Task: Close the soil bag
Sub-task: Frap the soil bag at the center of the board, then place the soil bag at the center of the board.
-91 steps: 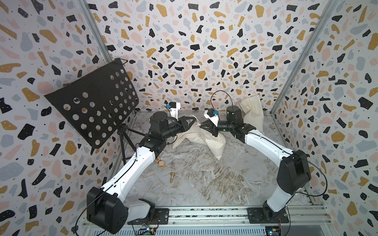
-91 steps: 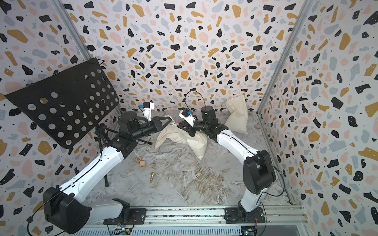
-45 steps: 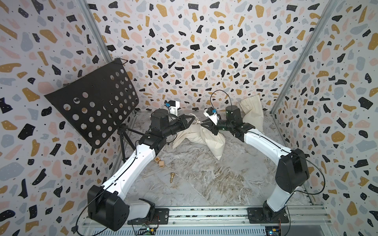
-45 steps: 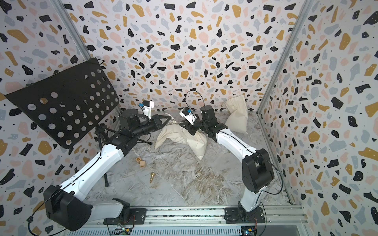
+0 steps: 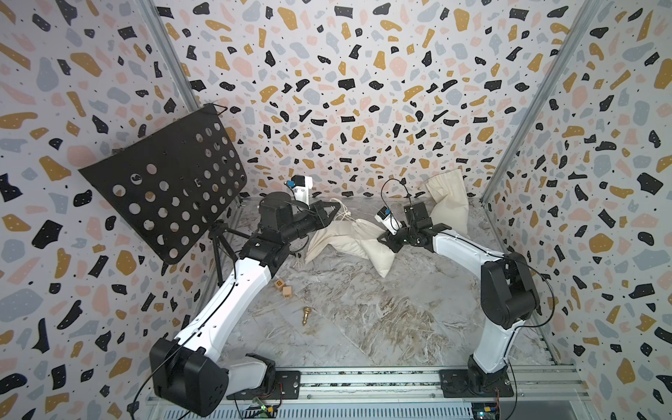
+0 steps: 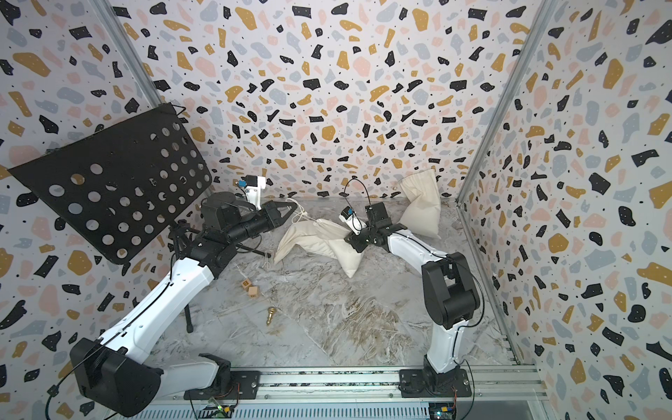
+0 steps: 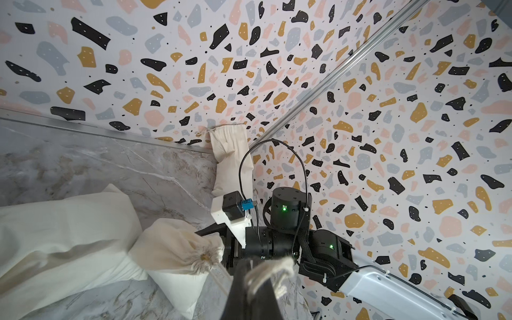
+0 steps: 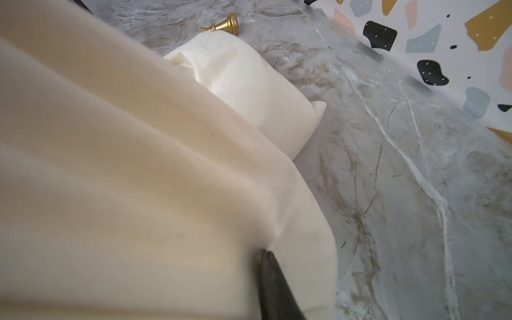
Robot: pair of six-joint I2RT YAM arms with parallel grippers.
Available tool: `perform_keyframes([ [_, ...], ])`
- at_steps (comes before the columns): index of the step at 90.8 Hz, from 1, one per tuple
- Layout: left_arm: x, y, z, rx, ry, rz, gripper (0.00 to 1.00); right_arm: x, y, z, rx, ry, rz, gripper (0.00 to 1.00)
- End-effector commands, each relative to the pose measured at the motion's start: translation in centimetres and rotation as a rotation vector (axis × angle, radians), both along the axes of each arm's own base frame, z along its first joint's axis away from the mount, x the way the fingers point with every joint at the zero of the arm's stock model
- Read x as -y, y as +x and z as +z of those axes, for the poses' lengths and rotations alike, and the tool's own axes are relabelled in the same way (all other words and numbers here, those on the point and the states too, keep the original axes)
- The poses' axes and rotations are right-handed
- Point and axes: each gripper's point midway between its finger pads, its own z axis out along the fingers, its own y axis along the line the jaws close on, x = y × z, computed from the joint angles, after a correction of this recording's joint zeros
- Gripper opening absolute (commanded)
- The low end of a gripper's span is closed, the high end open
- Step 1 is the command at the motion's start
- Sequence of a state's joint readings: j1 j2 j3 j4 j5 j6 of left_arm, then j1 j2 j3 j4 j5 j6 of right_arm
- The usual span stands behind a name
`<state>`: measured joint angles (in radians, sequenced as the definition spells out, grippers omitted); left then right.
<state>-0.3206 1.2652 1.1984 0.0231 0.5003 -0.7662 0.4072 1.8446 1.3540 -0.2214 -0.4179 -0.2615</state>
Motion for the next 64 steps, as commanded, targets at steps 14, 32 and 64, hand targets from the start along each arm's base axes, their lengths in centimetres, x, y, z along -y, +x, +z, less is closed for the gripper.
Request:
perform_keyframes([
  [14,-2.5,-2.4,9.6,0.472,-0.087,0.047,0.0,7.5,-1.9,-4.6,-0.195,-0.219,-0.218,0.07],
  [32,-2.4,-0.4,1.5,0.316,0.09,0.061,0.0,-0.4,-4.2,1.6,-0.121,-0.029,-0.064,0.07],
  [64,-9.8,1.7,-5.5,0.177,0.525,0.429,0.0,-13.0,-7.7,5.5,-0.084,0.194,0.172,0.38],
])
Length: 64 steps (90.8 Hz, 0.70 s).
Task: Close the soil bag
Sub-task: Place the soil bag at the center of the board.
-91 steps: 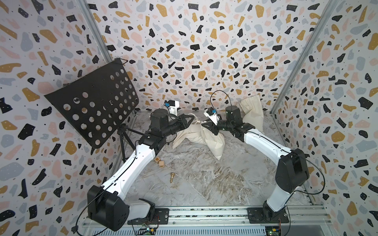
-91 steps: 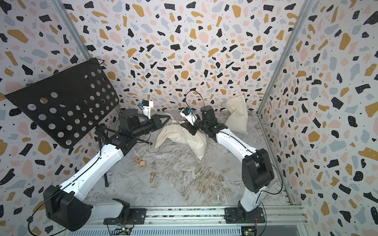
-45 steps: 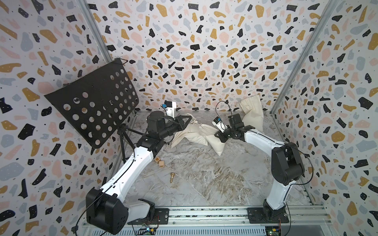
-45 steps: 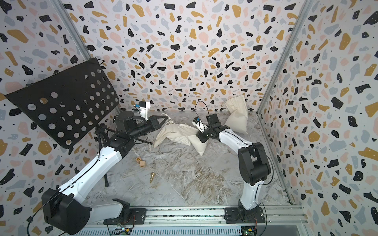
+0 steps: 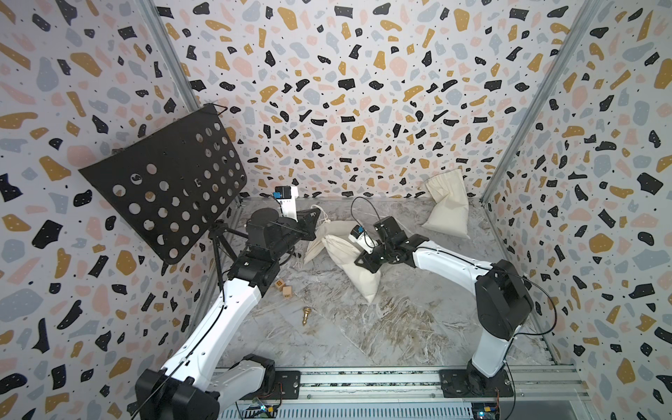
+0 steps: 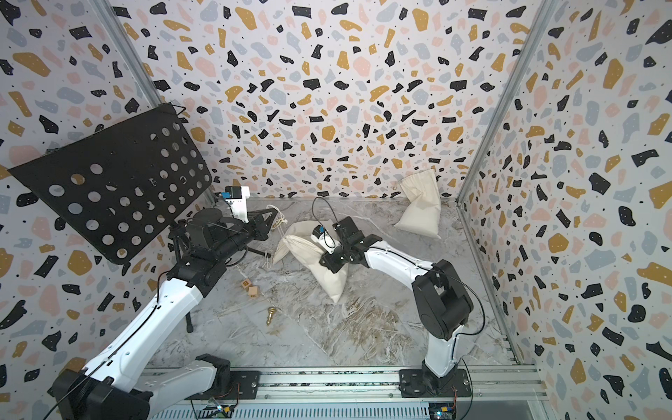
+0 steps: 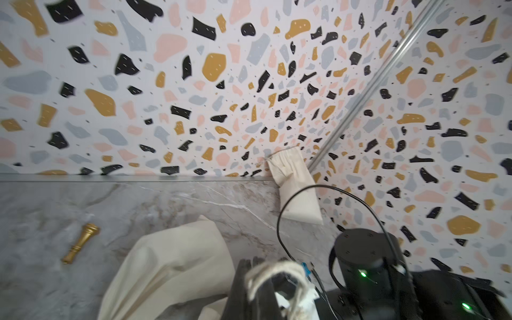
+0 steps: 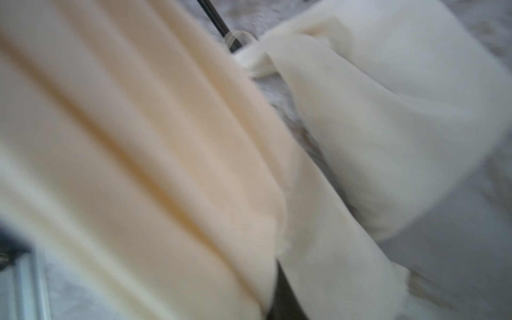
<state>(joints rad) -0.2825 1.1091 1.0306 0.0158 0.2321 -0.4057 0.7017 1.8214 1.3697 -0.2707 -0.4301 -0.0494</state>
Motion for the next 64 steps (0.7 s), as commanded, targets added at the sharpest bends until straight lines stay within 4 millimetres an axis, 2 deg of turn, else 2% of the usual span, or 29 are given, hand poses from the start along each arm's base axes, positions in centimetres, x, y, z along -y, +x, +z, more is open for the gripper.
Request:
perform_keyframes([
  [1,-3.9,2.0,-3.4,-0.039,0.188,0.212,0.0,-1.9,2.2,4.5,0.064,0.124,0.002,0.4],
  [9,-5.0,3.3,-7.2,-0.125,0.272,0.279,0.0,-0.2,2.8,4.5,0.103,0.051,-0.008,0.54],
  [15,-4.8,4.5,-10.4,-0.196,0.308,0.275,0.0,2.0,3.2,5.3,0.13,0.023,-0.036,0.6],
  [28,-3.7,6.8,-17.4,-0.383,0.359,0.223,0.0,8.5,5.2,6.9,0.204,-0.025,-0.18,0.71],
  [38,-3.1,7.7,-21.8,-0.507,0.398,0.186,0.0,13.8,7.6,6.8,0.245,-0.093,-0.318,0.8],
  [44,-2.6,8.0,-23.6,-0.555,0.402,0.158,0.09,17.9,10.1,5.7,0.291,-0.222,-0.458,0.84],
  [52,-1.9,8.1,-25.5,-0.62,0.413,0.112,0.26,23.2,13.5,3.6,0.294,-0.376,-0.625,0.87],
  [59,-1.7,7.7,-26.3,-0.666,0.449,0.078,0.39,26.1,15.6,2.2,0.266,-0.42,-0.709,0.89],
  [64,-2.3,7.3,-26.1,-0.664,0.472,0.094,0.58,27.7,17.0,0.9,0.235,-0.436,-0.749,0.9],
])
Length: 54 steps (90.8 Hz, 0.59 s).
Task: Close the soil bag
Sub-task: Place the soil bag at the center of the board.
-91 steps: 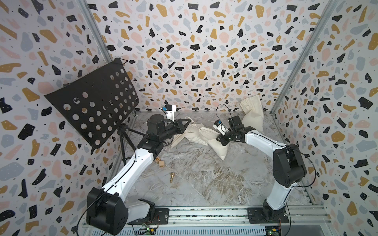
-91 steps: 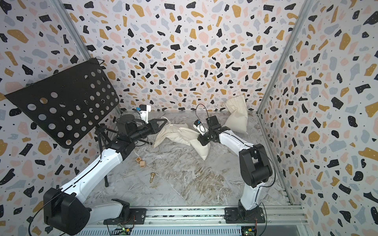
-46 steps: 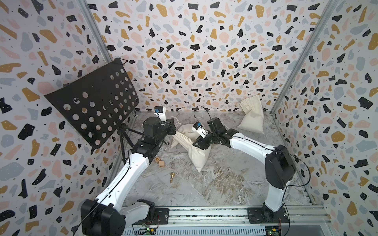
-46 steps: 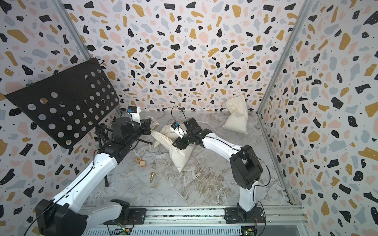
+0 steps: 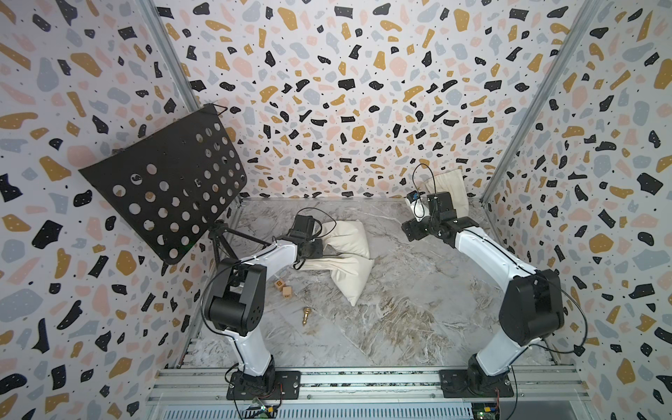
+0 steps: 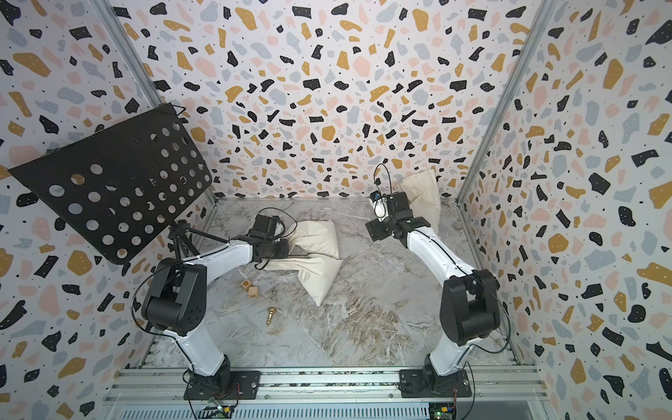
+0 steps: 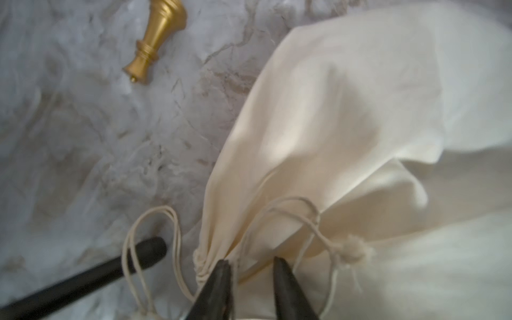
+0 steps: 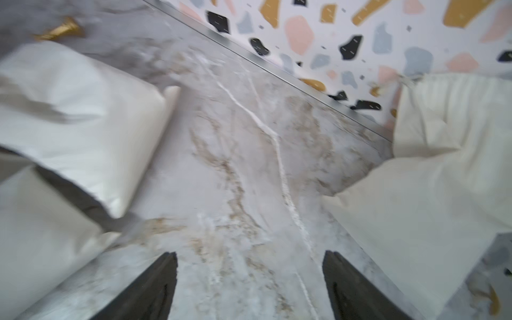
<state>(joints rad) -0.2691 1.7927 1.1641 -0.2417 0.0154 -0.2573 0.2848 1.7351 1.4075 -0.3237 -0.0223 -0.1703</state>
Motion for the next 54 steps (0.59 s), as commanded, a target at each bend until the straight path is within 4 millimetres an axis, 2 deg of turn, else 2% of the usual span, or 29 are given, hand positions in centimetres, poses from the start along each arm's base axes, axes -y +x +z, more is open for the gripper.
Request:
perform_keyframes([
  [1,-0.1,0.1,2.0,0.02,0.016,-0.032,0.63,5.3,2.7,-2.9,-0.048,-0.115,-0.172,0.9],
  [7,-1.3,-0.3,4.0,0.085,0.055,0.008,0.86,7.4,4.5,-3.7,-0.051,-0.147,-0.249,0.91],
  [14,-2.7,-0.7,7.0,0.18,0.081,0.057,0.99,9.1,6.2,-5.0,-0.057,-0.175,-0.318,0.91],
  [24,-3.5,-1.7,11.3,0.306,0.062,0.089,1.0,10.8,8.7,-6.7,-0.063,-0.21,-0.385,0.92],
  [36,-3.3,-3.1,14.8,0.395,0.011,0.078,1.0,12.2,10.9,-8.5,-0.092,-0.225,-0.41,0.91],
  [45,-1.9,-3.5,15.9,0.413,-0.022,0.03,1.0,12.4,11.2,-10.6,-0.17,-0.224,-0.391,0.86],
  [54,-0.6,-4.1,15.9,0.413,-0.038,-0.01,1.0,12.1,9.9,-13.0,-0.282,-0.223,-0.355,0.73],
])
